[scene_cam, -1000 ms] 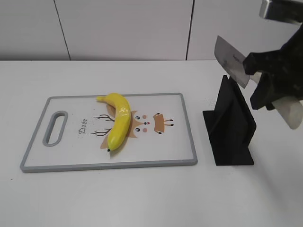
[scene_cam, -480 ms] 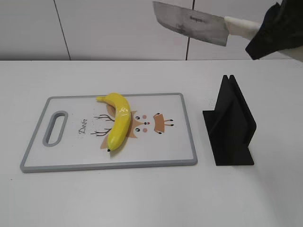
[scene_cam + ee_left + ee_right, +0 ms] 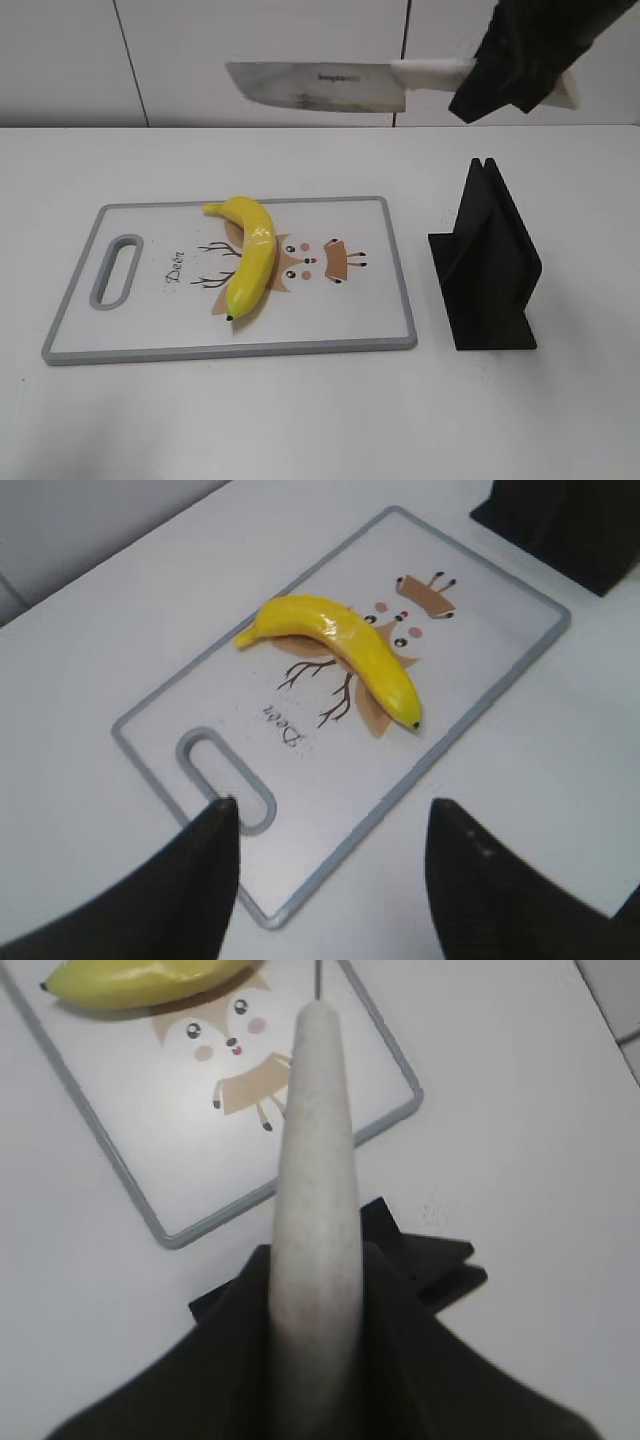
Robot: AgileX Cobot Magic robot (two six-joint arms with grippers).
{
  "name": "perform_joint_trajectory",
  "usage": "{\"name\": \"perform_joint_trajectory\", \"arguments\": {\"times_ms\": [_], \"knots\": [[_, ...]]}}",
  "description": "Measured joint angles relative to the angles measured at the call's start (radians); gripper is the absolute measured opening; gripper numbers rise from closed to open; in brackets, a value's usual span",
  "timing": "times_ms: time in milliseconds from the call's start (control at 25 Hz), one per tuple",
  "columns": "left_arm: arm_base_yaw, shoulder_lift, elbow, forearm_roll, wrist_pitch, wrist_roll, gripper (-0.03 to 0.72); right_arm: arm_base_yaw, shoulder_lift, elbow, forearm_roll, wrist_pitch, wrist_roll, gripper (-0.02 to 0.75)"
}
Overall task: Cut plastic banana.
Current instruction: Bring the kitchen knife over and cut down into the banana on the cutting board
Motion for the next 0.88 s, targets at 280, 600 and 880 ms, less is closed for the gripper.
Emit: {"name": "perform_joint_trajectory", "arguments": {"times_ms": [280, 600, 880], "knots": [[-0.039, 0.428, -0.334, -0.04, 0.097, 0.241, 0.552, 0.0, 0.149, -0.096, 0.129, 0.032, -0.309, 0.17], [-0.211, 0.771, -0.695, 0.154, 0.217, 0.302, 0.544, 0.0, 0.276, -0.172, 0.192, 0.064, -0.445, 0.17], [-0.236, 0.927, -0.749, 0.201, 0.207, 0.305, 0.515, 0.001, 0.298, -0.185, 0.251, 0.038, -0.511, 0.17]]}}
